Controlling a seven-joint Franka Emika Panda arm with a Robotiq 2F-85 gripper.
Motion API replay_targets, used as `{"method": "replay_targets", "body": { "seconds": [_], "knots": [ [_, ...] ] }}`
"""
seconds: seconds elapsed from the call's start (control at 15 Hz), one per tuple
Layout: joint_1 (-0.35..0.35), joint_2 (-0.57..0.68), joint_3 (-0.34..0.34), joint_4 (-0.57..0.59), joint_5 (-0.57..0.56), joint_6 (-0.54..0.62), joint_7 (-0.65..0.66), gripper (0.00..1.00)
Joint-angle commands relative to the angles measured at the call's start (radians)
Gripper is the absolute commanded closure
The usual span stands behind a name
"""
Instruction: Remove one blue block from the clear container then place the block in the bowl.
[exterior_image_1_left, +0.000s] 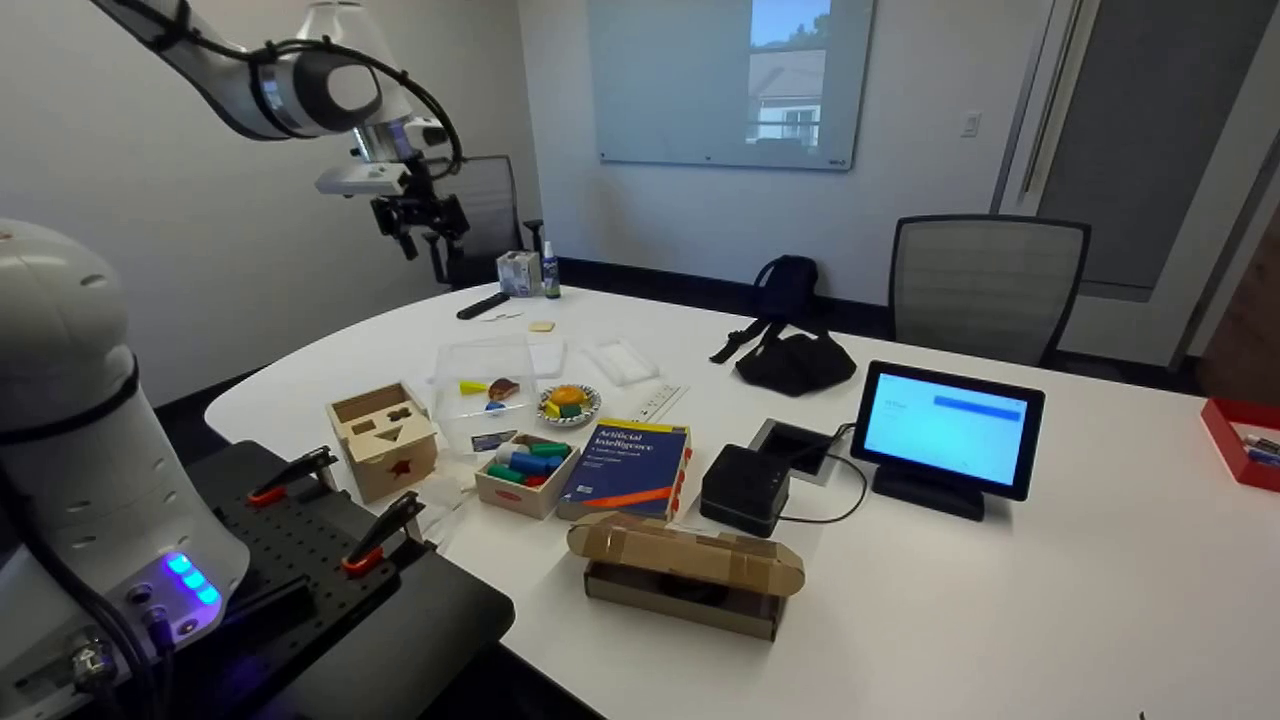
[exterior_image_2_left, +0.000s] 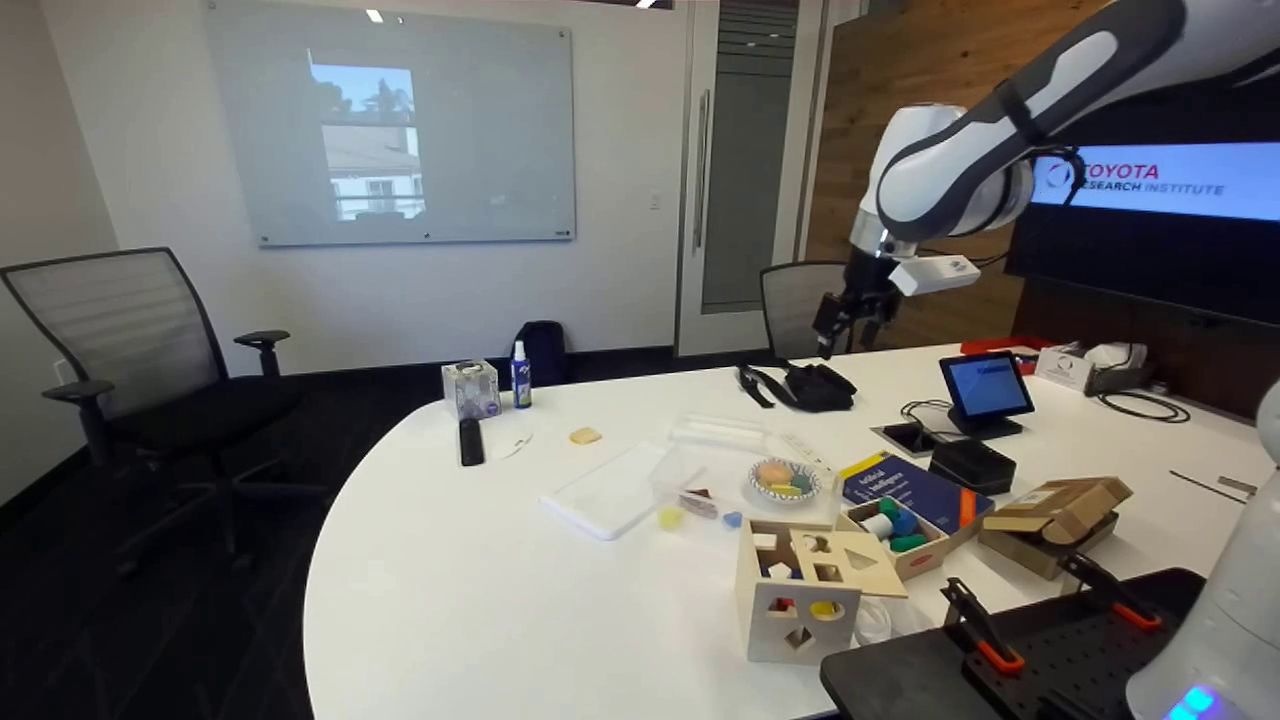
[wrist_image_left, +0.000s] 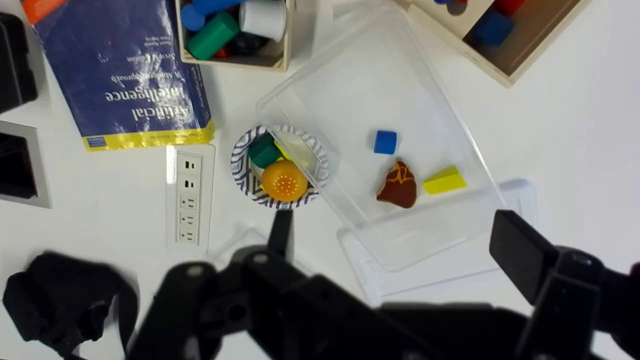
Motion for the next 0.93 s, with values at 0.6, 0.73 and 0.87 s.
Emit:
{"method": "replay_targets", "body": {
  "seconds": [0.6, 0.73, 0.87],
  "knots": [
    [0.035, 0.827, -0.038, 0.553, -0.045, 0.096, 0.049, 0.00],
    [0.058, 0.901, -0.047, 0.603, -0.046, 0.093, 0.058, 0.00],
    [0.087, 0.950, -0.053, 0.636, -0.046, 0.085, 0.074, 0.00]
  ]
}}
